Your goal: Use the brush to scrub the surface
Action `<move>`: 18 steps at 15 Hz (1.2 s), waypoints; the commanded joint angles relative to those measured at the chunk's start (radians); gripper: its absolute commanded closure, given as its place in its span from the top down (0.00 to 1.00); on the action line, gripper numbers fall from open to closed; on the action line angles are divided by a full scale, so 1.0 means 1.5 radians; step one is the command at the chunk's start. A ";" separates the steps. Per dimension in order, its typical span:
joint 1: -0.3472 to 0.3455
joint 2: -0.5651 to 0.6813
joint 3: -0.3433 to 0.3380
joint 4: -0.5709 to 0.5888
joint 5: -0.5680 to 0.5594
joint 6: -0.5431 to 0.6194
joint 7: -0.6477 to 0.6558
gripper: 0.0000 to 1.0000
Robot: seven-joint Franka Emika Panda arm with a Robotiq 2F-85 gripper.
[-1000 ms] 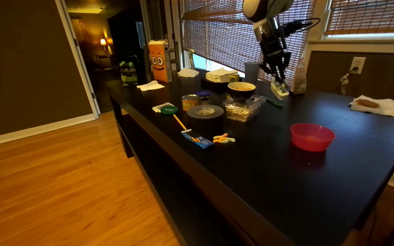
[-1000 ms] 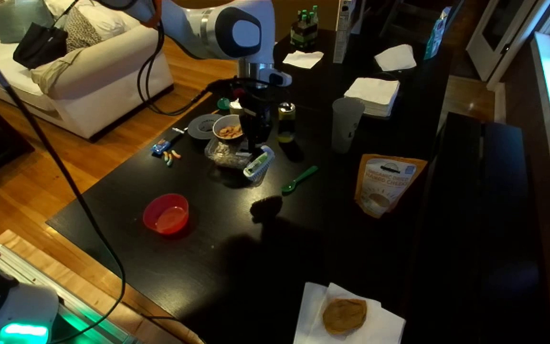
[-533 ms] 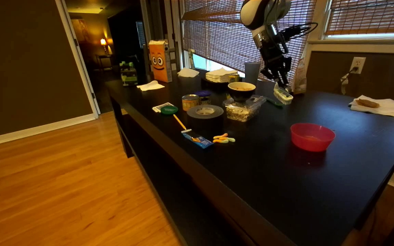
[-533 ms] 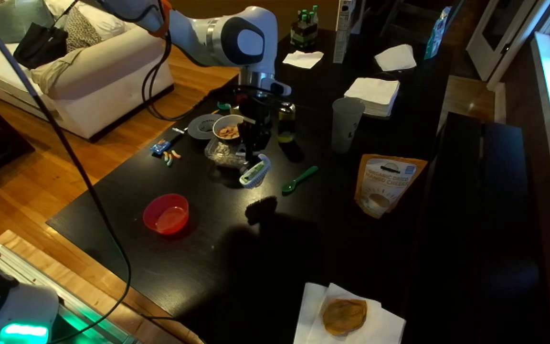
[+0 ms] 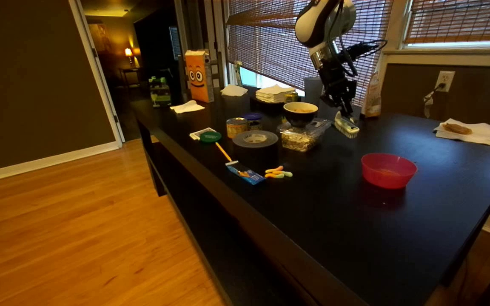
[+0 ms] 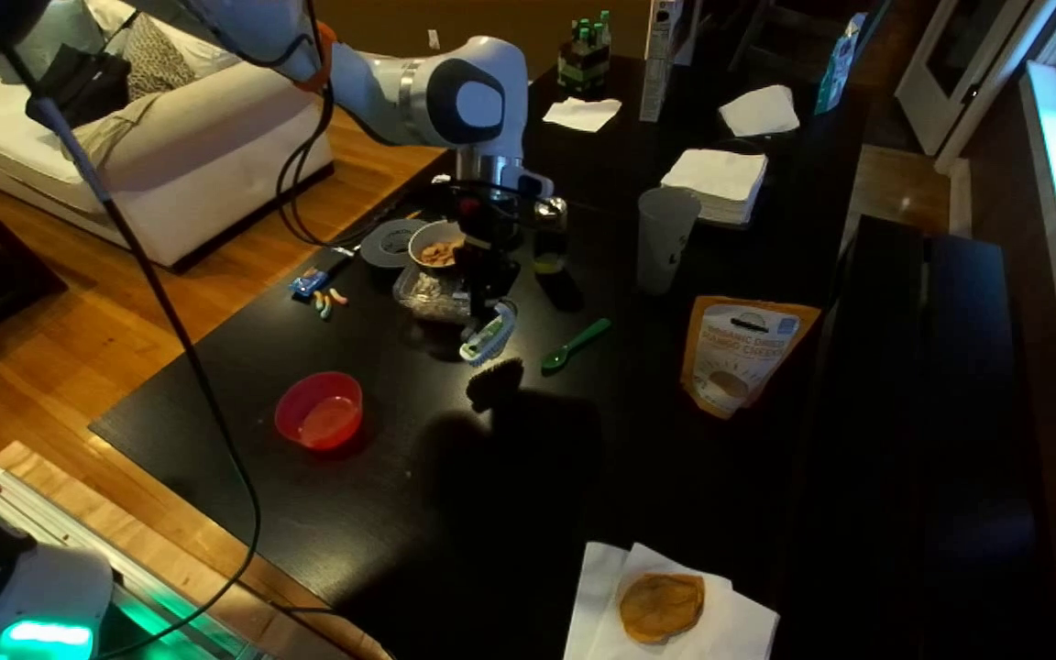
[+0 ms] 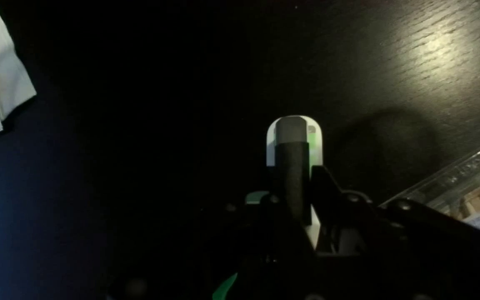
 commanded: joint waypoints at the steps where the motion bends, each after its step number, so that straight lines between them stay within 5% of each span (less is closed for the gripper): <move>1: -0.009 0.045 0.006 0.059 -0.003 -0.027 -0.040 0.06; 18: -0.044 0.196 0.022 0.271 0.025 -0.107 -0.089 0.06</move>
